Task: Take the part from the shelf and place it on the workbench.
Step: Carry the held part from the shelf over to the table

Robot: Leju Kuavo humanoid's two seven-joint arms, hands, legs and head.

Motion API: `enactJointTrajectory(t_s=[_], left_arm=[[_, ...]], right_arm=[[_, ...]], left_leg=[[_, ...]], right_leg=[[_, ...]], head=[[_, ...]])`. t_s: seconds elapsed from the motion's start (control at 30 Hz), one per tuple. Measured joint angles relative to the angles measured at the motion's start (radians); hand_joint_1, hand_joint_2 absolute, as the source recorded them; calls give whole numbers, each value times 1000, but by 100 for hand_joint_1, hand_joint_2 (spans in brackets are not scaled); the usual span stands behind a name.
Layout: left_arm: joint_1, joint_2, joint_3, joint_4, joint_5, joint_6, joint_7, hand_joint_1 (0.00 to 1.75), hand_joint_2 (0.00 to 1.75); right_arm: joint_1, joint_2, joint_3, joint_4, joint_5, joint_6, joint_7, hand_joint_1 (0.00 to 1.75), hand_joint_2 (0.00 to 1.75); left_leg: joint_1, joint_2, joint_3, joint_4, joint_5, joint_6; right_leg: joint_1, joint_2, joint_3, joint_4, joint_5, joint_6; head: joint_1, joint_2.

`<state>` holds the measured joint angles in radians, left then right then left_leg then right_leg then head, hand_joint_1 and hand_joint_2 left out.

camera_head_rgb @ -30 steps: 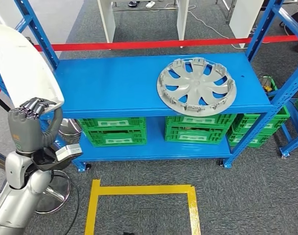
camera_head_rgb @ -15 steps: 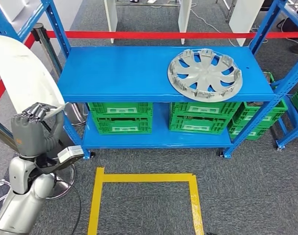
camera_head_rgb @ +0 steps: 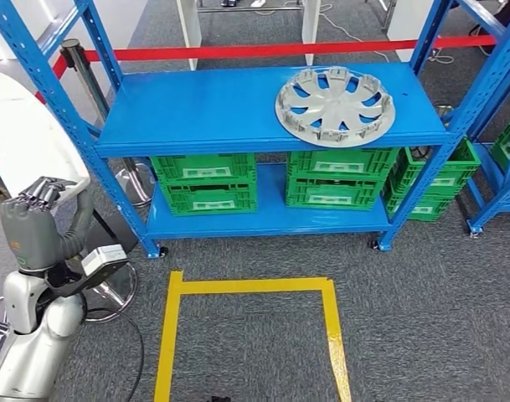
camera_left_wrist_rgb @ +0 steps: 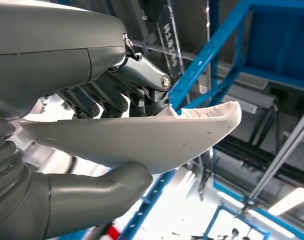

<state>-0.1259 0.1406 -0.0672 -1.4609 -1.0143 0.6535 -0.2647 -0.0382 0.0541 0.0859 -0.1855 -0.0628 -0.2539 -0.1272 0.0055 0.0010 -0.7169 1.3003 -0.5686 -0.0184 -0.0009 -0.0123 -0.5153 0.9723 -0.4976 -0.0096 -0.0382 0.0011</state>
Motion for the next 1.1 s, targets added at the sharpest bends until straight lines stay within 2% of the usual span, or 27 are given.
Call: enactJointTrajectory(t_s=[0.03, 0.07, 0.1, 0.17, 0.2, 0.23, 0.3, 0.33, 0.37, 0.43, 0.47, 0.5, 0.53, 0.57, 0.6, 0.63, 0.7, 0.73, 0.8, 0.83, 0.87, 0.9, 0.97, 1.0, 1.03, 1.07, 1.1], left_arm=[[8, 1, 5, -3, 0, 0, -3, 175, 175], [20, 3, 11, -11, 0, 0, -5, 175, 175], [33, 6, 16, -23, 1, 0, -4, 175, 175], [53, 15, 22, -56, 5, 0, 1, 175, 175], [59, 19, 23, -70, 8, 0, 5, 175, 175], [61, 23, 23, -81, 10, 0, 10, 175, 175], [64, 27, 21, -90, 11, 0, 15, 175, 175], [63, 28, 20, -91, 11, 0, 17, 175, 175], [61, 28, 18, -91, 12, 0, 18, 175, 175], [53, 28, 13, -91, 14, 0, 19, 175, 175], [50, 28, 11, -91, 15, 0, 19, 175, 175], [47, 28, 9, -91, 15, 0, 19, 175, 175], [46, 28, 7, -91, 15, 0, 20, 175, 175], [44, 28, 5, -91, 15, 0, 20, 175, 175], [43, 28, 3, -91, 15, 0, 21, 175, 175], [40, 29, 1, -91, 16, 0, 22, 175, 175], [33, 30, -4, -91, 17, 0, 23, 175, 175], [29, 31, -6, -90, 18, 0, 23, 175, 175], [21, 33, -12, -89, 20, 0, 25, 175, 175], [18, 34, -15, -87, 21, 0, 25, 175, 175], [16, 36, -18, -86, 24, 0, 26, 175, 175], [13, 38, -20, -84, 26, 0, 27, 175, 175], [8, 40, -25, -79, 30, 0, 27, 175, 175], [6, 40, -28, -76, 32, 0, 25, 175, 175], [4, 39, -30, -74, 34, 0, 22, 175, 175], [2, 39, -32, -72, 36, 0, 20, 175, 175], [1, 39, -34, -70, 37, 0, 18, 175, 175]], right_arm=[[-3, 2, -5, -2, -1, 17, -73, 0, 0], [-9, 5, -10, -6, 0, 36, -150, 0, 0], [-16, 8, -14, -11, 1, 55, -220, 0, 0], [-36, 16, -21, -25, 6, 92, -319, 0, 0], [-46, 21, -24, -32, 8, 109, -347, 0, 0], [-54, 25, -26, -38, 10, 128, -369, 0, 0], [-63, 32, -30, -50, 15, 162, -399, 0, 0], [-65, 35, -31, -55, 18, 175, -407, 0, 0], [-67, 38, -32, -60, 21, 184, -412, 0, 0], [-70, 45, -32, -69, 27, 195, -415, 0, 0], [-73, 47, -32, -72, 30, 198, -415, 0, 0], [-75, 49, -32, -74, 32, 199, -415, 0, 0], [-76, 51, -32, -76, 33, 200, -415, 0, 0], [-77, 52, -32, -78, 35, 200, -416, 0, 0], [-78, 53, -32, -80, 37, 199, -417, 0, 0], [-80, 54, -32, -82, 39, 200, -418, 0, 0], [-85, 56, -32, -87, 45, 201, -422, 0, 0], [-87, 58, -32, -88, 48, 203, -424, 0, 0], [-86, 63, -32, -89, 52, 211, -426, 0, 0], [-84, 67, -32, -89, 53, 216, -427, 0, 0], [-82, 71, -32, -89, 55, 220, -429, 0, 0], [-81, 74, -32, -89, 56, 223, -430, 0, 0], [-81, 80, -32, -89, 59, 229, -433, 0, 0], [-81, 82, -31, -90, 60, 231, -434, 0, 0], [-81, 83, -31, -90, 62, 232, -435, 0, 0], [-81, 84, -31, -91, 64, 233, -436, 0, 0], [-81, 84, -31, -91, 66, 233, -437, 0, 0]], left_leg=[[1, 0, 18, 7, 24, 0], [2, 0, 51, -18, 53, 0], [2, 0, 97, -73, 73, 2], [0, 0, 192, -211, 62, 10], [-2, -1, 219, -259, 46, 15], [-5, -2, 229, -286, 35, 20], [-5, 0, 215, -296, 45, 34], [-4, 1, 204, -299, 55, 43], [-2, 2, 192, -301, 67, 52], [-2, 3, 163, -301, 92, 61], [-3, 3, 147, -300, 105, 62], [-4, 4, 131, -299, 117, 62], [-5, 4, 115, -299, 129, 61], [-5, 4, 100, -298, 141, 59], [-6, 4, 86, -298, 153, 56], [-6, 4, 74, -297, 164, 53], [-8, 3, 60, -294, 184, 44], [-8, 4, 57, -294, 193, 39], [-7, 4, 53, -299, 212, 27], [-5, 4, 49, -297, 205, 21], [-4, 3, 42, -282, 180, 14], [-3, 3, 32, -247, 137, 8], [-1, 3, 8, -122, 34, 0], [0, 3, 0, -59, 5, -2], [0, 3, 2, -19, -1, -3], [0, 3, 17, -13, 13, -1], [0, 2, 49, -45, 38, 2]], right_leg=[[0, 0, -20, 7, 10, 1], [0, 0, -40, 16, 19, 2], [0, 1, -57, 25, 26, 4], [3, 4, -83, 42, 37, 12], [4, 4, -91, 47, 44, 18], [4, 3, -99, 49, 53, 24], [3, 3, -114, 53, 59, 37], [2, 5, -125, 67, 40, 43], [1, 7, -138, 97, 3, 47], [-1, 10, -170, 205, -96, 53], [-1, 10, -180, 265, -128, 55], [-1, 10, -182, 309, -138, 56], [-1, 10, -171, 328, -124, 56], [-1, 10, -145, 314, -94, 55], [-1, 10, -103, 268, -63, 52], [-1, 10, -48, 199, -46, 47], [2, 11, 56, 52, -57, 39], [4, 12, 81, 8, -69, 35], [6, 11, 78, -12, -66, 26], [5, 10, 69, -12, -56, 19], [4, 8, 62, -12, -44, 11], [2, 6, 52, -12, -32, 4], [4, 6, 28, -7, -9, -5], [5, 5, 11, -2, 0, -6], [5, 5, -7, 4, 9, -6], [6, 5, -25, 10, 16, -5], [6, 6, -40, 17, 22, -4]], head=[[0, 0], [0, 0], [0, 0], [0, 0], [0, 0], [0, 0], [0, 0], [1, 0], [4, 0], [9, 0], [10, 0], [10, 0], [10, 0], [10, 0], [10, 0], [10, 0], [10, 0], [9, 0], [9, 0], [9, 0], [6, 0], [4, 0], [0, 0], [0, 0], [0, 0], [0, 0], [0, 0]])
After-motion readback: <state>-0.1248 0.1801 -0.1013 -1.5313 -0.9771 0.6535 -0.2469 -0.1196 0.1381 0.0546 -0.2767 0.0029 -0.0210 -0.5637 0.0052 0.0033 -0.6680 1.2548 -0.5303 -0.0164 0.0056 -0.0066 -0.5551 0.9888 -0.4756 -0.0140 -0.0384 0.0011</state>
